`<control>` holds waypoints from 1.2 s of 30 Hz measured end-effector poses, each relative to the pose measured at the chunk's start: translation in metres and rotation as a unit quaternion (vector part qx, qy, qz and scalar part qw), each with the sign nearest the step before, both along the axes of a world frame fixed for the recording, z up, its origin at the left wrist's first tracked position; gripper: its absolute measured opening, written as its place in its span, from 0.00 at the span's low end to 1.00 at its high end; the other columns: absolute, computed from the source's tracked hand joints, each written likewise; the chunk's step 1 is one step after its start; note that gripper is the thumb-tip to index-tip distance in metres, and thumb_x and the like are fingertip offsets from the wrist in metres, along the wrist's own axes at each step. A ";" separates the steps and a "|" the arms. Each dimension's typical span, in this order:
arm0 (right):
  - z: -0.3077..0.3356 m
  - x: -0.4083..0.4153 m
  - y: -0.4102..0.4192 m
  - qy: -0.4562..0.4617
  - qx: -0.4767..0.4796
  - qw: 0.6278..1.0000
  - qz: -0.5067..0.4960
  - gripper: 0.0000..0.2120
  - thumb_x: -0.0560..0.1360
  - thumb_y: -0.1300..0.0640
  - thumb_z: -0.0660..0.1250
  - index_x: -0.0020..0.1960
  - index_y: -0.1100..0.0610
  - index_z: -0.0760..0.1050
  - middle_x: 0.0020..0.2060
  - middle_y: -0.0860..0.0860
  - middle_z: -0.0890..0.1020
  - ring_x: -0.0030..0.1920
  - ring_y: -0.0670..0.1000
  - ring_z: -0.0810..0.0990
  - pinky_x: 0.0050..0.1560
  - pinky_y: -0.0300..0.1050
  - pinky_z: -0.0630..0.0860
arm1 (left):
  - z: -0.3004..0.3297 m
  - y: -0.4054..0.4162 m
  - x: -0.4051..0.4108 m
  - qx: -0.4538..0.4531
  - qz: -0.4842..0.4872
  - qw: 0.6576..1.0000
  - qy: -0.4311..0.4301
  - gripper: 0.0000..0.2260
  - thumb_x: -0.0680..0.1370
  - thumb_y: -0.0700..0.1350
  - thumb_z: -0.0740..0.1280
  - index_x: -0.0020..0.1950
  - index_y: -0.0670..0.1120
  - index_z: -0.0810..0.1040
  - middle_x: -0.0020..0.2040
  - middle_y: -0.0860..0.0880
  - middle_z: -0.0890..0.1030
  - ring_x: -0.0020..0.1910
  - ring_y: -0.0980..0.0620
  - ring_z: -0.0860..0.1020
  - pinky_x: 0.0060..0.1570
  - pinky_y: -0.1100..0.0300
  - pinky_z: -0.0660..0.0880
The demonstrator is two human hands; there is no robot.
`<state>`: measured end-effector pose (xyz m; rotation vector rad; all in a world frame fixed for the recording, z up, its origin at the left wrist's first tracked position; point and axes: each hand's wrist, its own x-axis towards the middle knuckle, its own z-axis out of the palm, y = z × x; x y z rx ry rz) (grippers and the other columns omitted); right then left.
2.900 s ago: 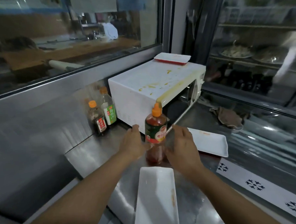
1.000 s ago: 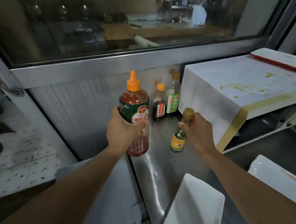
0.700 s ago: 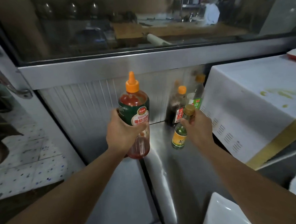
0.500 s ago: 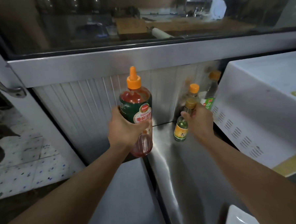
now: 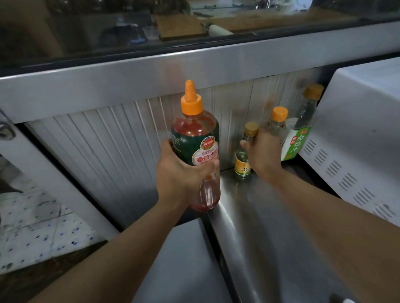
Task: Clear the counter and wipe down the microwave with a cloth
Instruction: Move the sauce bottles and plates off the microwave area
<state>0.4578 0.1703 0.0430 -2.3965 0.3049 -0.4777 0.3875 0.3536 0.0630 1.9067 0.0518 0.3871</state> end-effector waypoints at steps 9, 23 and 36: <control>-0.001 0.003 -0.003 -0.015 -0.035 0.999 -0.023 0.14 0.73 0.53 0.70 0.49 0.64 0.74 0.46 0.61 0.81 0.48 0.61 0.78 0.43 0.47 0.69 | -0.002 -0.009 0.009 -0.002 -0.009 1.000 0.004 0.32 0.59 0.50 0.80 0.56 0.54 0.67 0.48 0.59 0.77 0.46 0.60 0.78 0.40 0.68 0.75; 0.016 -0.029 -0.022 -0.005 -0.010 1.000 0.002 0.09 0.73 0.57 0.70 0.48 0.60 0.73 0.41 0.55 0.78 0.46 0.59 0.78 0.41 0.46 0.70 | -0.002 -0.035 0.026 0.009 0.017 0.999 0.041 0.32 0.59 0.52 0.80 0.57 0.54 0.68 0.52 0.55 0.78 0.49 0.54 0.79 0.45 0.58 0.78; -0.017 -0.067 -0.044 0.138 -0.049 0.986 0.083 0.28 0.69 0.59 0.72 0.67 0.59 0.67 0.60 0.58 0.72 0.62 0.59 0.70 0.60 0.48 0.69 | -0.018 -0.066 0.044 -0.005 0.028 0.998 0.047 0.31 0.60 0.52 0.80 0.55 0.56 0.67 0.49 0.58 0.76 0.48 0.56 0.78 0.38 0.66 0.72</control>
